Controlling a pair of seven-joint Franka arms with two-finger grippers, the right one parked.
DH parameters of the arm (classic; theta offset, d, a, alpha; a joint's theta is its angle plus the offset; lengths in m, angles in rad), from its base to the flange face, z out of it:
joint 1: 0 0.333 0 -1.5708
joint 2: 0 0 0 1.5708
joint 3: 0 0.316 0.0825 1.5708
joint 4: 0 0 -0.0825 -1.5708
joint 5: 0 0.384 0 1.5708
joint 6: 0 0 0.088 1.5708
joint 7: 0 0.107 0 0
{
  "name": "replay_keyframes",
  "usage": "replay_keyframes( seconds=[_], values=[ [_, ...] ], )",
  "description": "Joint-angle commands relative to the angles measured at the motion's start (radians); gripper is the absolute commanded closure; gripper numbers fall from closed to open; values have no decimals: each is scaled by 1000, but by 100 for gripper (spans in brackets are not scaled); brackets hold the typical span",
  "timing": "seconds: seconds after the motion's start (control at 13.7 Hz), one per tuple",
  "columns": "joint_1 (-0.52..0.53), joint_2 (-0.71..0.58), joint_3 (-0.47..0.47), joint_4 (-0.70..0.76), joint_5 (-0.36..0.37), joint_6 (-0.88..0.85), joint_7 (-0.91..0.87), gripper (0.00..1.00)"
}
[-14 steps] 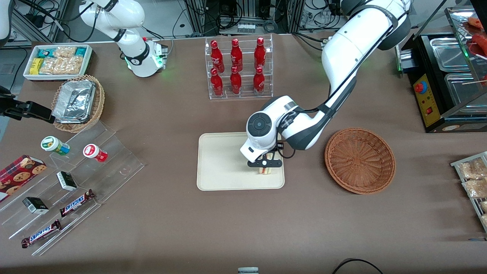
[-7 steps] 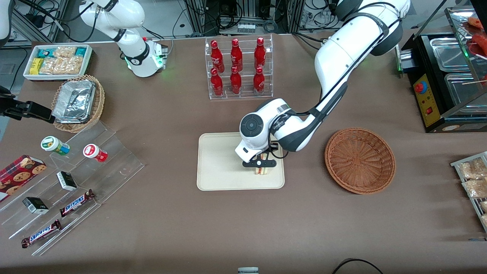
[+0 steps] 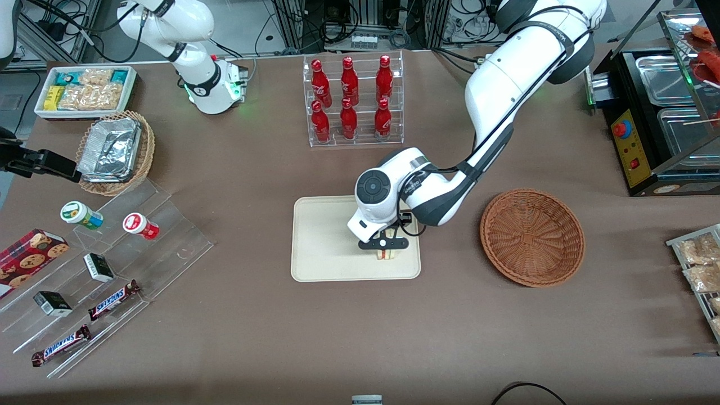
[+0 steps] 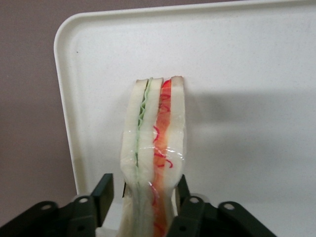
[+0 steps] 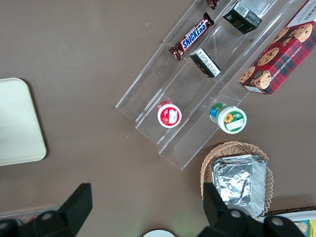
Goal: Place sandwich from basket to tray
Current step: 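Lower the sandwich onto the tray and open the left gripper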
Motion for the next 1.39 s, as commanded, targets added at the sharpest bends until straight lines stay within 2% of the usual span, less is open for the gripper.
replay_keyframes(
  seconds=[0.0, 0.44, 0.73, 0.95, 1.09, 1.31],
  values=[
    [-17, 16, 7, 40, 21, -2, -21, 0],
    [-14, -13, 7, 57, 21, -20, -26, 0],
    [4, -73, 6, 74, -20, -97, -29, 0],
    [60, -128, 1, 68, -48, -129, -14, 0],
    [115, -135, -2, 68, -98, -137, -6, 0],
    [173, -165, 4, 68, -105, -137, -13, 0]
  ],
)
